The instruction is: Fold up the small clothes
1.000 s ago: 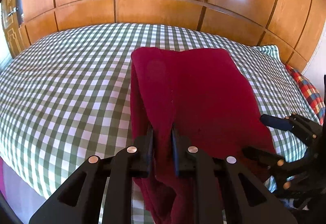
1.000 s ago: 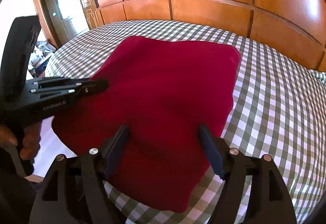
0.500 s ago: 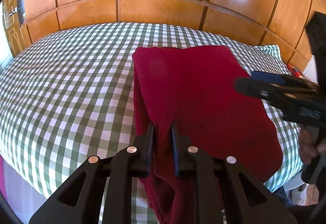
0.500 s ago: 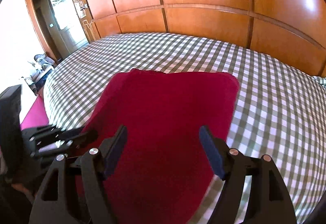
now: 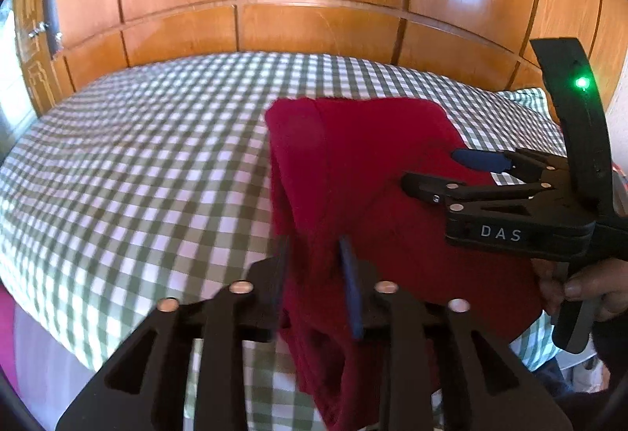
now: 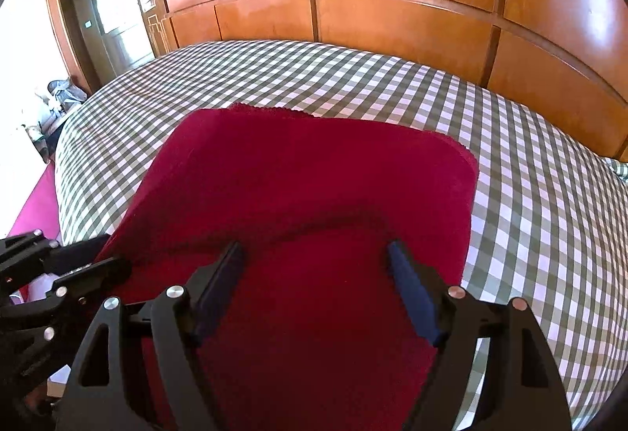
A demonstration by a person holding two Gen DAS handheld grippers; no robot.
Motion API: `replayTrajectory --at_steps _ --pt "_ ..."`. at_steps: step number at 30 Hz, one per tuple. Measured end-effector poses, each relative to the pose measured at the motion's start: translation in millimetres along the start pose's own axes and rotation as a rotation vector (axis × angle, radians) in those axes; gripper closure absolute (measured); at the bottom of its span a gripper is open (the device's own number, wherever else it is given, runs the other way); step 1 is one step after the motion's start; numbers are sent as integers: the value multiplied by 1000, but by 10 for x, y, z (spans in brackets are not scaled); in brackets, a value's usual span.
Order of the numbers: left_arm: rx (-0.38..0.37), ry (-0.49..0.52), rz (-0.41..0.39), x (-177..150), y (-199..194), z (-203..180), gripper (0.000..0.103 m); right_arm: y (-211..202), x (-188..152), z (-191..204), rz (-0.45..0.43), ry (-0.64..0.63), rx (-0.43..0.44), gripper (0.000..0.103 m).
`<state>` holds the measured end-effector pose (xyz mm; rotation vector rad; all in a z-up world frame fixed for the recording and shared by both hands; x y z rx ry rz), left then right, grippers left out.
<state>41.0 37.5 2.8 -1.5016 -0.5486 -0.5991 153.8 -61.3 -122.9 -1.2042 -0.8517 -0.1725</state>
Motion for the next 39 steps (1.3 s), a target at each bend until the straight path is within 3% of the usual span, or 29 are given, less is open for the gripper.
replayTrajectory --at_steps 4,9,13,19,22,23,24,25,26,28,31,35,39 --pt "13 -13 -19 5 -102 69 45 -154 8 -49 -20 34 26 17" --pt "-57 -74 9 74 -63 175 30 -486 -90 -422 -44 212 109 11" --pt "-143 -114 78 154 200 241 30 -495 -341 -894 19 437 235 11" --pt "-332 -200 154 78 586 439 22 -243 -491 -970 125 537 436 19" --pt "-458 -284 157 -7 716 546 22 -123 -479 -964 135 558 486 19" --pt "-485 -302 150 -25 737 558 22 -102 -474 -968 135 565 503 23" --pt "-514 -304 136 -33 747 551 30 -103 -470 -974 135 562 508 27" --pt "-576 -302 120 -31 753 517 51 -123 -460 -975 136 554 513 36" --pt "-642 -320 119 -28 772 476 55 -149 -462 -983 132 549 515 46" --pt "-654 -311 105 3 776 401 63 -253 -453 -992 113 531 511 57" --pt "-669 -258 83 126 703 212 69 -486 -408 -1050 66 493 480 62" --pt "-737 -190 73 368 644 -137 69 -942 -466 -1372 -24 496 432 62" --pt "-832 -83 58 784 689 -857 69 -1463 -596 -1897 -121 530 342 62"
Point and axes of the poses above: each gripper's, at about its wrist camera, not at the fingertips, and y roughly the way its jaws point, z to its left, x to its top, the point moved 3 cm from there along y, roughly the way its jaws point, and after that the axes turned 5 degrees about y, right-handed, at the moved point
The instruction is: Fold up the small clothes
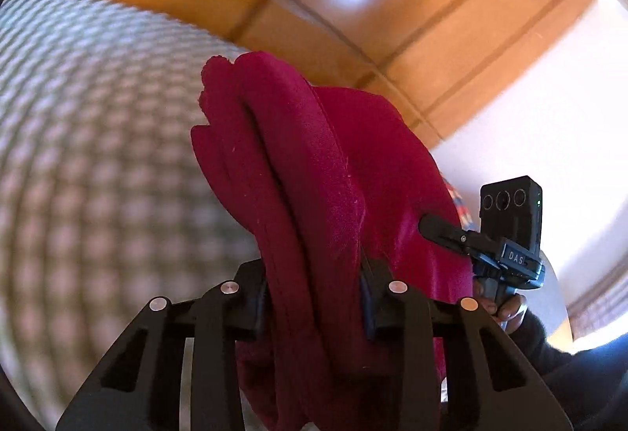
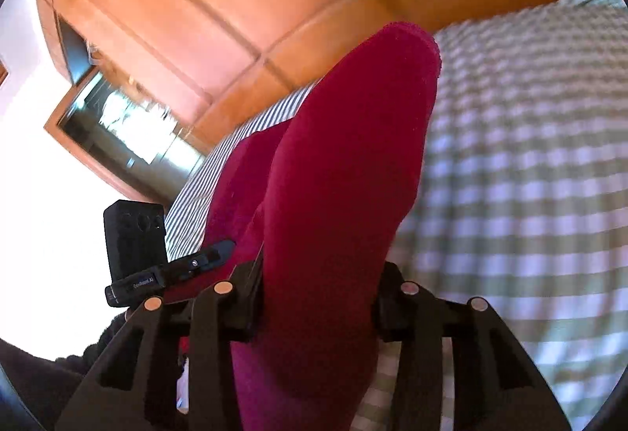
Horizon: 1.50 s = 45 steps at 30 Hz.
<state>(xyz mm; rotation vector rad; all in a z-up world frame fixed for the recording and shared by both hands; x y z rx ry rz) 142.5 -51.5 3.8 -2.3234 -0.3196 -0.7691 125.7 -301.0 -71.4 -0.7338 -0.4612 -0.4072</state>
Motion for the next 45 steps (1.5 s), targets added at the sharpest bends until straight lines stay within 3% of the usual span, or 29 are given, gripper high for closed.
replayTrajectory --at_steps 5,10,15,17,19,23,27,30,32,35,40,43,45 --pt "-59 143 87 443 921 -611 69 -842 250 -583 -155 52 -133 62" --pt "-50 267 166 827 1875 -1117 69 -1345 403 -1181 -260 130 -252 62" --pt "74 309 283 915 2746 -1118 71 -1357 403 -1816 -253 210 -413 61" --pt "117 310 318 845 2920 -1001 70 -1280 301 -2098 -234 268 -437 51" --pt "123 279 306 828 2907 -949 56 -1309 251 -2179 -261 288 -430 42" --pt "166 305 287 863 2739 -979 54 -1379 212 -2065 -262 283 -478 30" --pt "242 390 158 867 2264 -1197 59 -1487 263 -1716 -300 211 -574 29" --pt "225 452 85 835 2067 -1383 69 -1641 189 -1384 -347 149 -611 31" --pt "205 509 69 724 1973 -1520 71 -1706 93 -1221 -355 116 -612 40" --pt "226 572 111 549 2055 -1601 79 -1612 -5 -1031 -330 67 -599 49" --pt "349 516 195 408 2366 -1239 80 -1205 -280 -1025 -229 35 -654 51" --pt "309 448 209 357 2375 -1068 78 -1015 -393 -1182 -219 35 -702 50" --pt "329 461 201 353 2372 -1092 78 -959 -408 -1189 -228 -5 -742 50"
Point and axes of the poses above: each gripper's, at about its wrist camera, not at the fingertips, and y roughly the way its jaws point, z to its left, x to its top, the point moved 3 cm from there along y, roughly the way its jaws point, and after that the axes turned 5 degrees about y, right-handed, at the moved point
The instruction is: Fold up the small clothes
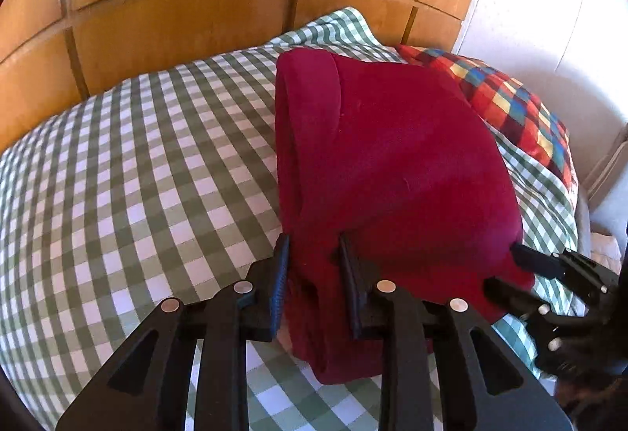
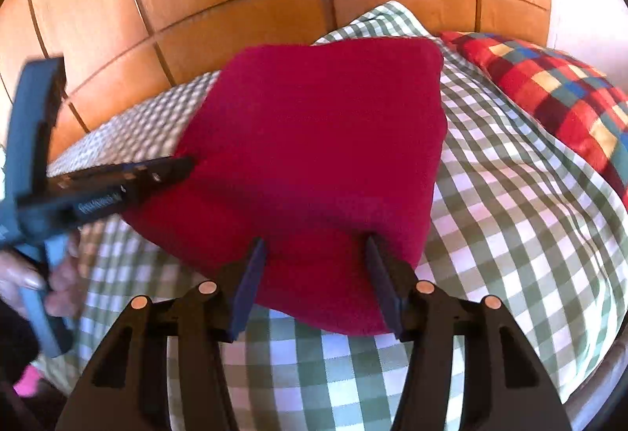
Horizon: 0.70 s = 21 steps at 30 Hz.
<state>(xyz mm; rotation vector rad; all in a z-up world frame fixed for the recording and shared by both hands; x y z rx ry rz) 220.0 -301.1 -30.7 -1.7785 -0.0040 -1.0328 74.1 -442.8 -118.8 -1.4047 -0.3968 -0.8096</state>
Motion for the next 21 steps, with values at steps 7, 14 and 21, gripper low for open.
replayTrajectory --at_steps 7,14,21 --pt "42 -26 -26 3 -179 -93 78 -22 -6 33 -5 -4 -34 49" --pt "139 -38 -128 -91 -692 -210 54 -233 -20 95 -2 48 -22 25" --pt "217 -58 -201 -202 -1127 -299 31 -468 -49 163 -44 105 -62 7"
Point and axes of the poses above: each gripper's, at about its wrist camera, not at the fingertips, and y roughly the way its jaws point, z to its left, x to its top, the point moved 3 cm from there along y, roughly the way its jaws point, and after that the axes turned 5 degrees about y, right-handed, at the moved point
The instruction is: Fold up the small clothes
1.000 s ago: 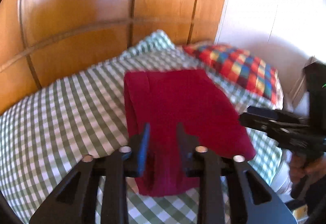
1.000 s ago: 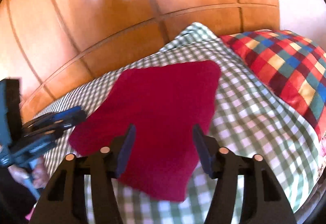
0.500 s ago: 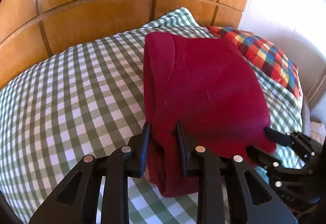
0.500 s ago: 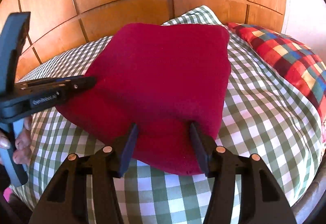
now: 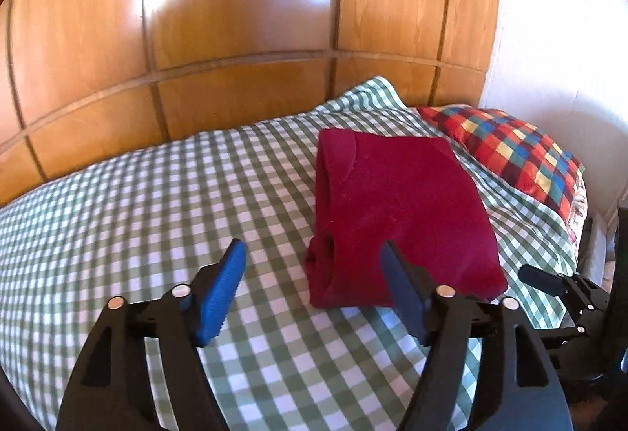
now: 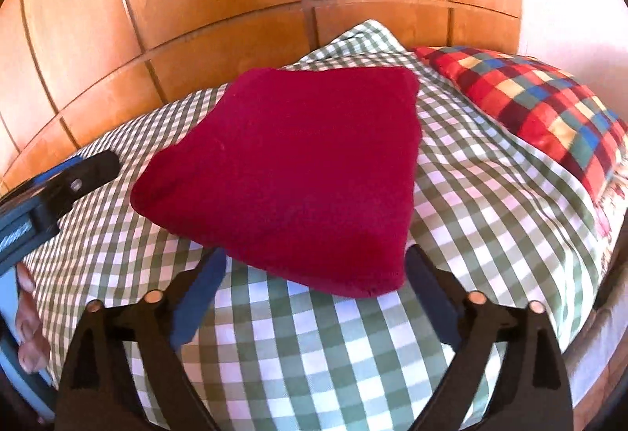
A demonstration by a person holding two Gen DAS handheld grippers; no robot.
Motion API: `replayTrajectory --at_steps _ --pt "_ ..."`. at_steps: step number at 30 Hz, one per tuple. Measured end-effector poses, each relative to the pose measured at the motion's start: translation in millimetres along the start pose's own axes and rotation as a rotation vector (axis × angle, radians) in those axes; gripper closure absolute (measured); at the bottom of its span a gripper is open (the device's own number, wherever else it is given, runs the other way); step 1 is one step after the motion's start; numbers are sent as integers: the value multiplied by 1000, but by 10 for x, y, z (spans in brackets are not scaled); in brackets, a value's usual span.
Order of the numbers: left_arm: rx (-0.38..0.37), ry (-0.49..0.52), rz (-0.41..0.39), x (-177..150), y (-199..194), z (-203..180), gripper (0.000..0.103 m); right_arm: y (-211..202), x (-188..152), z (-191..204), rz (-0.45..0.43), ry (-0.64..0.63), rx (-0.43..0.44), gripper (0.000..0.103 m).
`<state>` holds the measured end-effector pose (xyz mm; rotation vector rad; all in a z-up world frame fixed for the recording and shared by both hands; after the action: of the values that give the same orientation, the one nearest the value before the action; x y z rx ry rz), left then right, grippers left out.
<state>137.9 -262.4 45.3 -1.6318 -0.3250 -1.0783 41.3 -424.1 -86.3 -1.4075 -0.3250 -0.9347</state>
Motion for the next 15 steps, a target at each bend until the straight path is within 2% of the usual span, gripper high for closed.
replayTrajectory --at_steps 2,6,7,10,15 --pt "17 -8 -8 -16 -98 9 26 -66 6 21 -17 17 -25 3" --pt "49 -10 -18 -62 -258 10 24 -218 58 46 -64 40 -74 3" --pt "54 -10 -20 -72 -283 6 19 -279 80 46 -86 46 -91 3" --pt "70 -12 -33 -102 -372 5 16 -431 120 53 -134 59 -129 2" --pt "85 -20 -44 -140 -479 16 10 -558 109 50 -173 68 -198 2"
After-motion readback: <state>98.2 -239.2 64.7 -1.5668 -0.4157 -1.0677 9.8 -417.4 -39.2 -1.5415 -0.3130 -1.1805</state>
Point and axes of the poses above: each gripper's, at about its wrist camera, not at the fingertips, and y roughly the way its jaws point, z to its left, x to its top, the point moved 3 cm from there along y, roughly the way its jaws point, and after that the axes turned 5 degrees about y, right-handed, at the moved point
